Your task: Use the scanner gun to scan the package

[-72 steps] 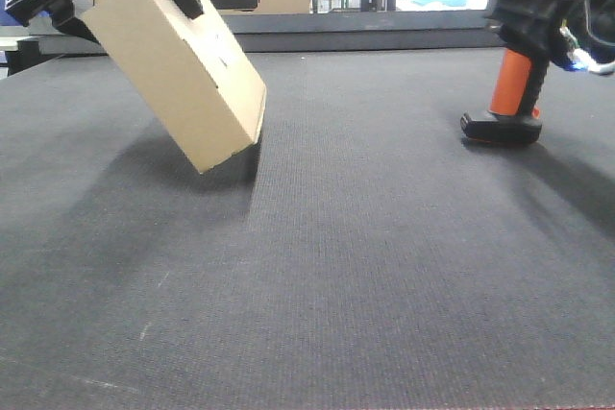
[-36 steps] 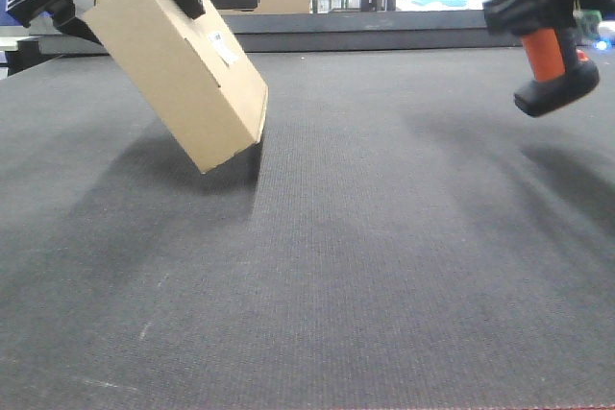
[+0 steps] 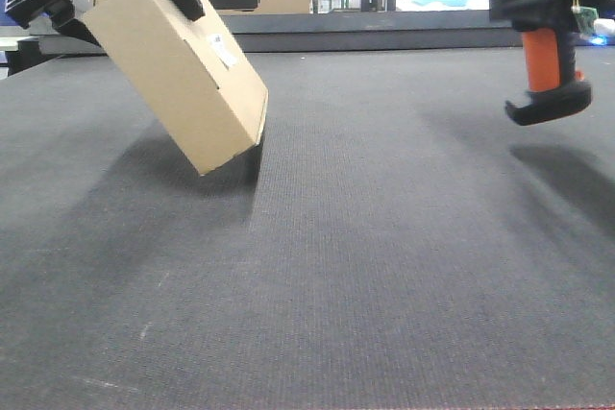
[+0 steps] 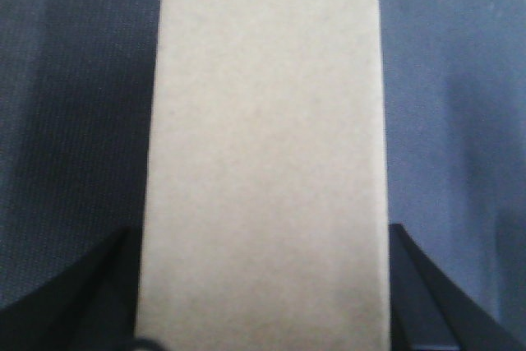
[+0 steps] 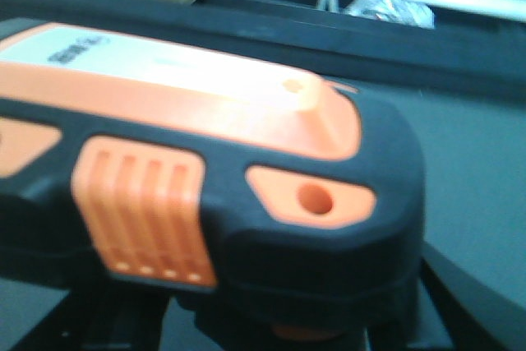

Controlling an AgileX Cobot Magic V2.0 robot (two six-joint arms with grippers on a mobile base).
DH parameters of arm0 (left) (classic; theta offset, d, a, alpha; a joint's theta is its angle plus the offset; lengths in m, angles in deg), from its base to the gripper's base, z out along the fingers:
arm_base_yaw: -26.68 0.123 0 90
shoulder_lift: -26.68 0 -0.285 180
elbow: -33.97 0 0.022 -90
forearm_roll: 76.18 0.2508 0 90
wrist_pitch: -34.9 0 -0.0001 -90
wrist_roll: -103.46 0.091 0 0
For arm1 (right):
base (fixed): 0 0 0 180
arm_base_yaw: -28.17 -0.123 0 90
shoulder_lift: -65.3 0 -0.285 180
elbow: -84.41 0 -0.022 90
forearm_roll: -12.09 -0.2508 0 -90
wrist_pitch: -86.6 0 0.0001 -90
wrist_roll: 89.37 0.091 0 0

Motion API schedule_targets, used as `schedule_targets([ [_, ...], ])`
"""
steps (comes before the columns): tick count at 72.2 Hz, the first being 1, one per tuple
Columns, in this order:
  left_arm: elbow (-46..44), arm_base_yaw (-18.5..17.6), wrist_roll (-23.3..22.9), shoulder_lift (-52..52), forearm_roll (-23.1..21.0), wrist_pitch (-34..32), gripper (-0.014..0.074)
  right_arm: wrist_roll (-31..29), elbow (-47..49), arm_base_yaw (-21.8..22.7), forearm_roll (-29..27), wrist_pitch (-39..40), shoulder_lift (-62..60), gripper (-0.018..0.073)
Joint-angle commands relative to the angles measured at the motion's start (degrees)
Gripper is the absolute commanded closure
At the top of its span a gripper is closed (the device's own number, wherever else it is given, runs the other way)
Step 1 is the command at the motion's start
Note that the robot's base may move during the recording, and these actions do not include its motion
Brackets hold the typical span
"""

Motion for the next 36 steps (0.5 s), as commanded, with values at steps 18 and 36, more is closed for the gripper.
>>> schedule_targets([
  [18, -0.1, -0.4, 0.1, 0.2, -0.8, -0.6, 0.0708, 9.0, 0.3, 0.1, -1.8, 14.8, 7.0, 0.0718],
  [36, -0.1, -0.4, 0.1, 0.2, -0.8, -0.6, 0.0708, 9.0, 0.3, 0.3, -1.8, 16.1, 7.2, 0.0718],
])
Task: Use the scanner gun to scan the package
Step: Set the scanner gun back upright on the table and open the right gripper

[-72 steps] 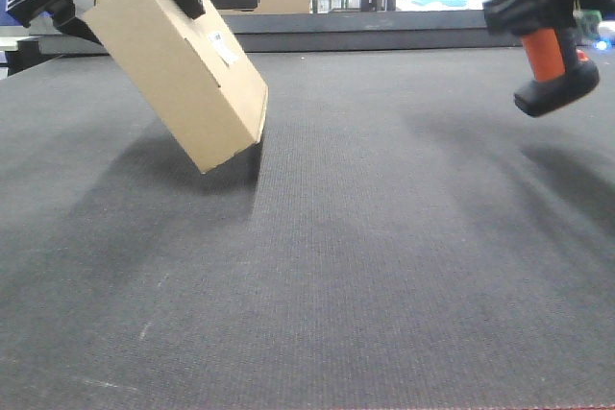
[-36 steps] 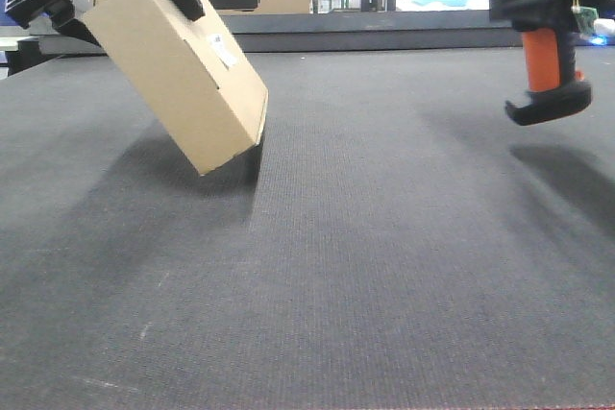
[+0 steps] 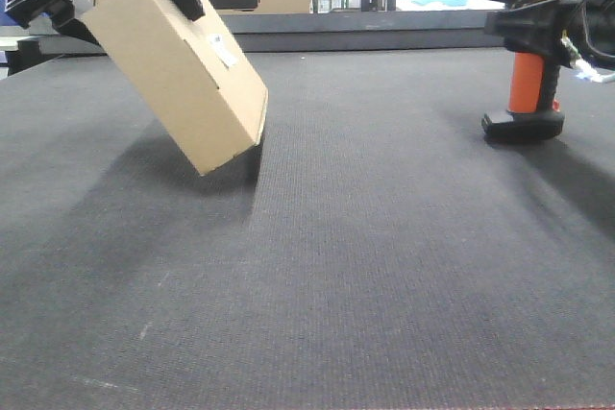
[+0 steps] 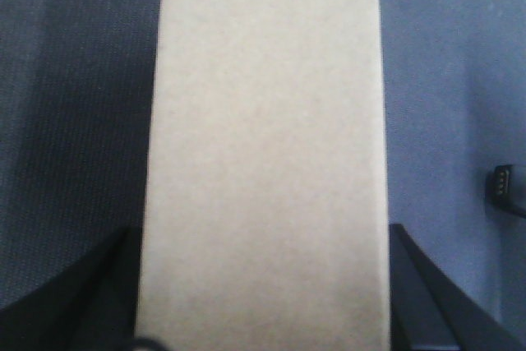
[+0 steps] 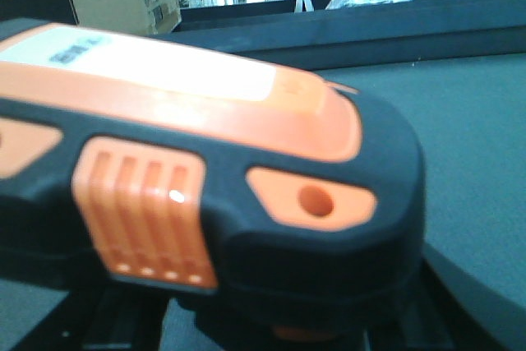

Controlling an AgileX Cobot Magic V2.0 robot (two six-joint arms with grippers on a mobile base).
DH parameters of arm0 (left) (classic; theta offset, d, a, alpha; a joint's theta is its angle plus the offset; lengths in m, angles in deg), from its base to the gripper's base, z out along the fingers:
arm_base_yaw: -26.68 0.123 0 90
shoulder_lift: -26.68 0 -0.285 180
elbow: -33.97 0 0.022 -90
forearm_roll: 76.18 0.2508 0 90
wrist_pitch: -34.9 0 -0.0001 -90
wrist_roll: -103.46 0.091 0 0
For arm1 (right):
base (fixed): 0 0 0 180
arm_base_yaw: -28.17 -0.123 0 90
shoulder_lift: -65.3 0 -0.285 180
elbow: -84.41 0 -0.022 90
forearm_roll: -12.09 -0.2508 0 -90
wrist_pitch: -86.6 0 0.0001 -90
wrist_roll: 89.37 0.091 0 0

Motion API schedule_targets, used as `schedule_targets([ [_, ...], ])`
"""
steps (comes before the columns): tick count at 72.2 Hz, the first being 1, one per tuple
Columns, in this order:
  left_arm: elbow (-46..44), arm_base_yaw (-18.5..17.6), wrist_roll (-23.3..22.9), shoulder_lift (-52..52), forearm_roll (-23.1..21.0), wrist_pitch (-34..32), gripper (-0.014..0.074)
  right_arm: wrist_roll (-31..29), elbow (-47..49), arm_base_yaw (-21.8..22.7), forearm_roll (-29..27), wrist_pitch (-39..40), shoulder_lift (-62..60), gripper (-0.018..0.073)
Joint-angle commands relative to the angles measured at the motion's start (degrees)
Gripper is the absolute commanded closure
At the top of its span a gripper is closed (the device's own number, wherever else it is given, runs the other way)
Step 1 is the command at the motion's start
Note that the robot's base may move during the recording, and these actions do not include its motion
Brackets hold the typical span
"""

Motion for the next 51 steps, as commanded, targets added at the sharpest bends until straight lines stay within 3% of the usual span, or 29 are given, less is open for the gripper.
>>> schedule_targets([
  [1, -0.1, -0.4, 0.1, 0.2, -0.8, -0.6, 0.0708, 0.1, 0.3, 0.3, -0.2, 5.0, -0.6, 0.0718],
  [8, -0.1, -0.4, 0.1, 0.2, -0.8, -0.6, 0.0708, 0.1, 0.3, 0.7, 0.3, 5.1, -0.6, 0.0720],
  [20, -0.1, -0.4, 0.1, 0.2, -0.8, -0.8, 0.0708, 4.7, 0.3, 3.3, 9.6, 2.8, -0.9, 0.0720],
  [51, -0.1, -0.4, 0.1, 0.2, -0.8, -0.9, 0.0708, 4.7, 0.3, 3.5, 9.9, 3.5, -0.9, 0.0720],
])
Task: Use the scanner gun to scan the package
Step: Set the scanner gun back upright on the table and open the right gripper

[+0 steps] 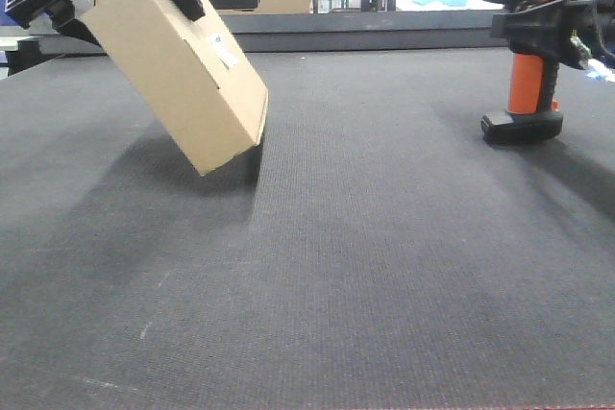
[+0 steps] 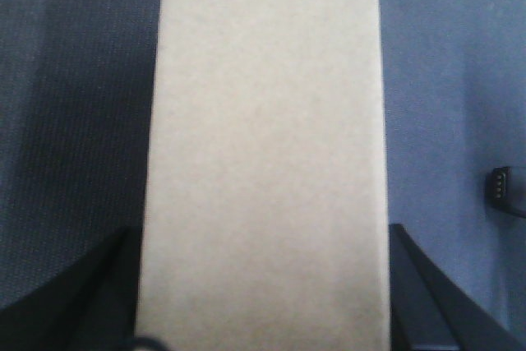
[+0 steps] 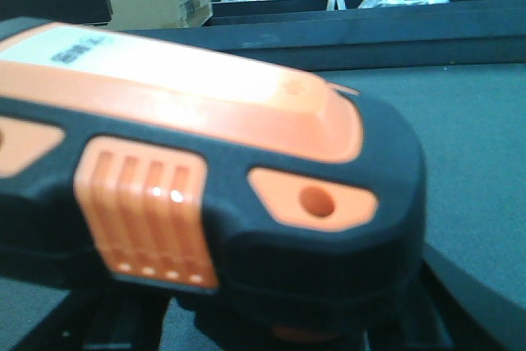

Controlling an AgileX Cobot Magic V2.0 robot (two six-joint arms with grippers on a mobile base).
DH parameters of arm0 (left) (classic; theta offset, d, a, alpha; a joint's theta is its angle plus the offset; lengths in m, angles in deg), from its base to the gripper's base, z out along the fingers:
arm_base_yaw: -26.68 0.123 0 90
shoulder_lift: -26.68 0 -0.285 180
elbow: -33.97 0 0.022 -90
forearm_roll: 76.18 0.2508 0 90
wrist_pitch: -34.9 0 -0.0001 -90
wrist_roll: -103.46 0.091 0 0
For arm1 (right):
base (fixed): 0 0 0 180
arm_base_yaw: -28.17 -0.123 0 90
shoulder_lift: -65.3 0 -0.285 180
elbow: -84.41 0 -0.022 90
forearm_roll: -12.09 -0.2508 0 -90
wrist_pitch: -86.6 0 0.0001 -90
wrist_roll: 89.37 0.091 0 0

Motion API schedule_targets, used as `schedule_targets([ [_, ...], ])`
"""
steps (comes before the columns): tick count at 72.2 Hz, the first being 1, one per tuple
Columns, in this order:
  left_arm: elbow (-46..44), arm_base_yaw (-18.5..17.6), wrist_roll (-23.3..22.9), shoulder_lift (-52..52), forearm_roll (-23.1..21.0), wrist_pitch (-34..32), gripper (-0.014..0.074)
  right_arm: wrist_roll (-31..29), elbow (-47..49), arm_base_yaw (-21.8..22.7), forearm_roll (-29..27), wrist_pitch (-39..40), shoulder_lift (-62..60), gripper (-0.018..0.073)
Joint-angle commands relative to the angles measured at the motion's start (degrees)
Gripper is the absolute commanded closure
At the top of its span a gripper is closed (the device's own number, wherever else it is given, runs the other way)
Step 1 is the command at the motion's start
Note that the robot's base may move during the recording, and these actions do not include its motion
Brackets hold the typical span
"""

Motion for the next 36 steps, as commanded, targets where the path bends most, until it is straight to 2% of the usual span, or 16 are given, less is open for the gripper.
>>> schedule_targets([
  [1, -0.1, -0.4, 0.1, 0.2, -0.8, -0.9, 0.0708, 0.3, 0.3, 0.4, 0.1, 4.0, -0.9, 0.0720],
  [11, -0.1, -0.4, 0.1, 0.2, -0.8, -0.9, 0.0708, 0.3, 0.3, 0.4, -1.4, 4.0, -0.9, 0.0720],
  [20, -0.1, -0.4, 0.1, 0.2, -0.8, -0.5, 0.0708, 0.3, 0.3, 0.4, -6.4, 2.6, -0.9, 0.0720],
  [28, -0.1, -0.4, 0.1, 0.2, -0.8, -0.5, 0.0708, 0.3, 0.3, 0.4, -6.9, 1.7, -0.9, 0.0715],
  [32, -0.1, -0.4, 0.1, 0.2, -0.8, -0.5, 0.0708, 0.3, 0.3, 0.4, -6.9, 1.7, -0.9, 0.0658],
  [36, -0.1, -0.4, 0.1, 0.2, -0.8, -0.5, 0.0708, 0.3, 0.3, 0.4, -6.9, 1.7, -0.9, 0.0552],
])
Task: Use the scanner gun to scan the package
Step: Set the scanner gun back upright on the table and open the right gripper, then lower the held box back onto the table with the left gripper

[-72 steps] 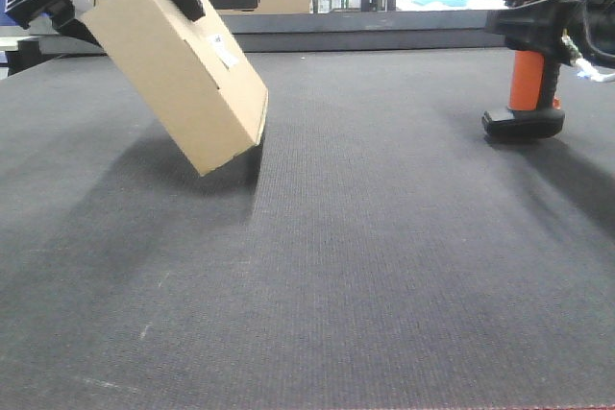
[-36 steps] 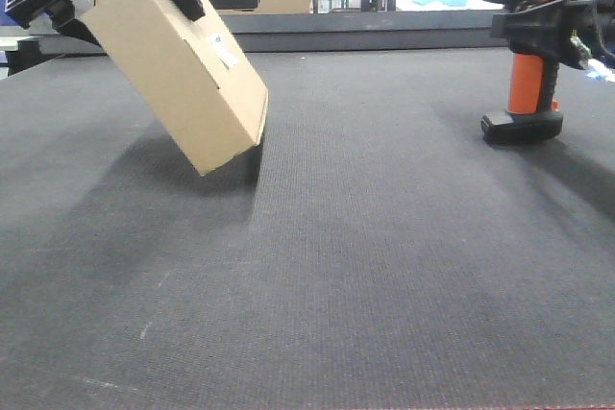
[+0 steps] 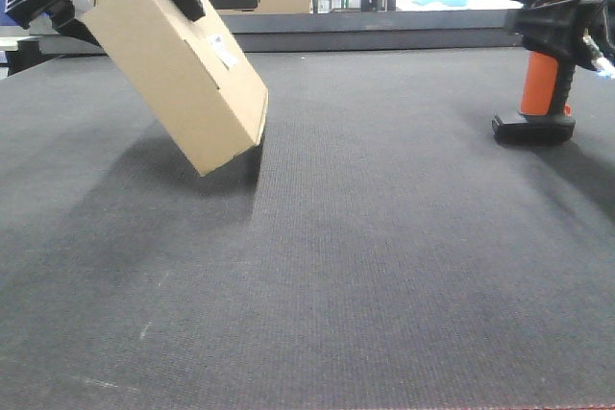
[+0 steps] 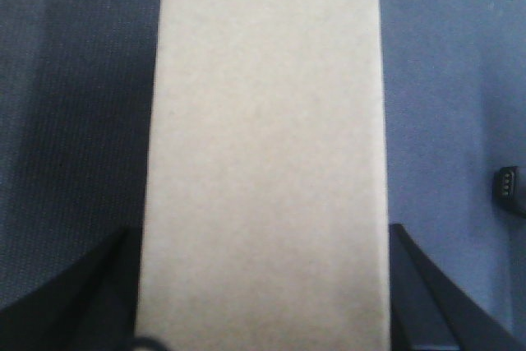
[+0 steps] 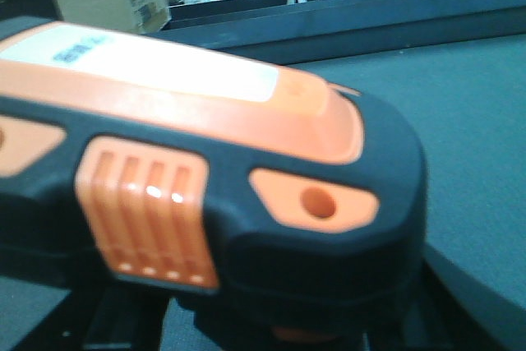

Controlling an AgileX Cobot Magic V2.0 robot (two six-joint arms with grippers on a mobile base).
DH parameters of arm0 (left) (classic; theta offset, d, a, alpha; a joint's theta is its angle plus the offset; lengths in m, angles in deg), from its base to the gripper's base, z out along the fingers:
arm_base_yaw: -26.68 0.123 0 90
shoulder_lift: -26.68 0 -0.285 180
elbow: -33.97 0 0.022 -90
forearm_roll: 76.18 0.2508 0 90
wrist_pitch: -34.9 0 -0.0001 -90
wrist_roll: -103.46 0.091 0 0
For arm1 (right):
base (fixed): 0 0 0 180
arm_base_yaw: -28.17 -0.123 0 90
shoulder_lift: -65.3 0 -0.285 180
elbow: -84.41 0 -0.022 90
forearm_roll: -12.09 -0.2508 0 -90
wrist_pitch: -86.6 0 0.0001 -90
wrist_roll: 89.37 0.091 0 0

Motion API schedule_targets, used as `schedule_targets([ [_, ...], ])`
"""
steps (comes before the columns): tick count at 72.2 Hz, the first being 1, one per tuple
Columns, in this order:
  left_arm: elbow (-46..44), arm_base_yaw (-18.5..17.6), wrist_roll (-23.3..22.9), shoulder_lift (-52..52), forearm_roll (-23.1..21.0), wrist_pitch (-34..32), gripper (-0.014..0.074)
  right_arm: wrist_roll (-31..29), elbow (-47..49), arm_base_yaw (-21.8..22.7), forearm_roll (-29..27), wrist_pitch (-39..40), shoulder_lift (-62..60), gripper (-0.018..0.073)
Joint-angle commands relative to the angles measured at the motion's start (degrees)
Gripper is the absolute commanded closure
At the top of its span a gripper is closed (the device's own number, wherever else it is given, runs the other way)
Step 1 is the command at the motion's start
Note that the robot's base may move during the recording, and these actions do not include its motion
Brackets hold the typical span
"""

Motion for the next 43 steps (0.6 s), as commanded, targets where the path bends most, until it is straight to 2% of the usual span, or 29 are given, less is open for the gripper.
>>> schedule_targets([
  [1, -0.1, -0.4, 0.1, 0.2, -0.8, -0.5, 0.0708, 0.0, 0.3, 0.4, -0.5, 2.6, -0.9, 0.0536],
  [3, -0.1, -0.4, 0.1, 0.2, -0.8, -0.5, 0.0708, 0.0, 0.3, 0.4, -0.5, 2.6, -0.9, 0.0452],
  [10, -0.1, -0.4, 0.1, 0.2, -0.8, -0.5, 0.0708, 0.0, 0.3, 0.4, -0.5, 2.0, -0.9, 0.0258],
  [18, -0.1, -0.4, 0.1, 0.2, -0.8, -0.5, 0.0708, 0.0, 0.3, 0.4, 0.0, -0.2, -0.9, 0.0121],
  [31, -0.1, -0.4, 0.1, 0.2, -0.8, -0.5, 0.0708, 0.0, 0.3, 0.4, 1.5, -3.2, -0.9, 0.0000],
  [43, -0.1, -0.4, 0.1, 0.2, -0.8, -0.5, 0.0708, 0.0, 0.0, 0.4, 1.5, -4.0, -1.5, -0.0001],
])
